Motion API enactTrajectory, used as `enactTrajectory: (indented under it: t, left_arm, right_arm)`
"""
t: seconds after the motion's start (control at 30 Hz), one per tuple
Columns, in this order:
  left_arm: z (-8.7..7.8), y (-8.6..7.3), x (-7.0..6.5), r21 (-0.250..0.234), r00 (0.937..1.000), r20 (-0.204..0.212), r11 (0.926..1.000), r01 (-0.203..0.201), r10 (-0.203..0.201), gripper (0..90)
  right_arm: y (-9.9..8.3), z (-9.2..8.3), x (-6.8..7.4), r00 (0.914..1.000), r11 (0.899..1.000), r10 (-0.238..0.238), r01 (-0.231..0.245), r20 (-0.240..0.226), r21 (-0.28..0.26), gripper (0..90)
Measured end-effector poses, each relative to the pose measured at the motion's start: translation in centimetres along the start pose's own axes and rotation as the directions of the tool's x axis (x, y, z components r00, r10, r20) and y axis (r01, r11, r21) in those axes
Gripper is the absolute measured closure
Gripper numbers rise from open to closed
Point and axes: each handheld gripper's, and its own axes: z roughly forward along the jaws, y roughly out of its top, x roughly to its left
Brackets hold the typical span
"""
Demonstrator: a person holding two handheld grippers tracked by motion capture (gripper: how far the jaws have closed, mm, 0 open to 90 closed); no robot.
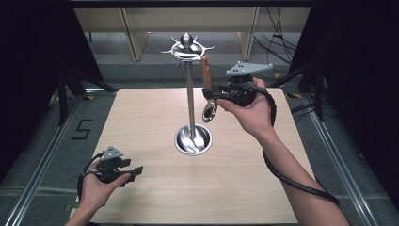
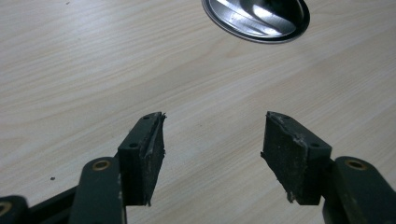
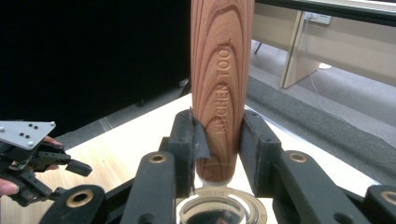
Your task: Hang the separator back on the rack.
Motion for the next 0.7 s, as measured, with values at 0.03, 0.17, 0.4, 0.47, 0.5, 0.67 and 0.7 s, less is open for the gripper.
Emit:
enactTrajectory:
  t: [0.03,0.17,0.4,0.47,0.5,0.67,0.7]
  left_arm:
    - [0.0,0.0,0.0,0.001,1.0,0.0,1.0,-0.001,0.001,37.9]
    - [0.1,0.0,-0.1,-0.011,0.9999,-0.006,0.9999,0.009,-0.009,37.9]
    - [0.1,0.0,-0.1,-0.01,1.0,-0.006,0.9999,0.008,-0.008,37.9]
    - [0.1,0.0,-0.1,-0.011,0.9999,-0.005,0.9999,0.009,-0.009,37.9]
    - [0.1,0.0,-0.1,-0.01,0.9999,-0.005,0.9999,0.009,-0.009,37.8]
    - [0.1,-0.1,-0.1,-0.014,0.9998,0.006,0.9997,0.018,-0.018,37.9]
    - [0.1,0.0,0.0,-0.008,0.9998,0.009,0.9998,0.017,-0.017,37.9]
  right_arm:
    - [0.1,0.1,-0.1,0.9999,1.0,-0.013,0.013,0.004,-0.002,68.9]
    - [0.2,0.4,-0.1,1.0,1.0,-0.005,0.005,0.002,-0.005,68.9]
    - [0.3,0.9,0.0,0.9999,1.0,0.001,-0.001,0.015,-0.001,68.8]
    - [0.3,1.0,0.0,0.9998,1.0,0.012,-0.012,0.015,-0.003,68.8]
    - [0.3,1.0,0.1,0.9998,1.0,0.016,-0.016,0.014,0.0,68.8]
    - [0.2,1.2,0.1,0.9998,1.0,0.014,-0.014,0.017,0.001,68.8]
    - [0.2,1.2,0.1,0.9997,1.0,0.014,-0.014,0.019,0.004,68.8]
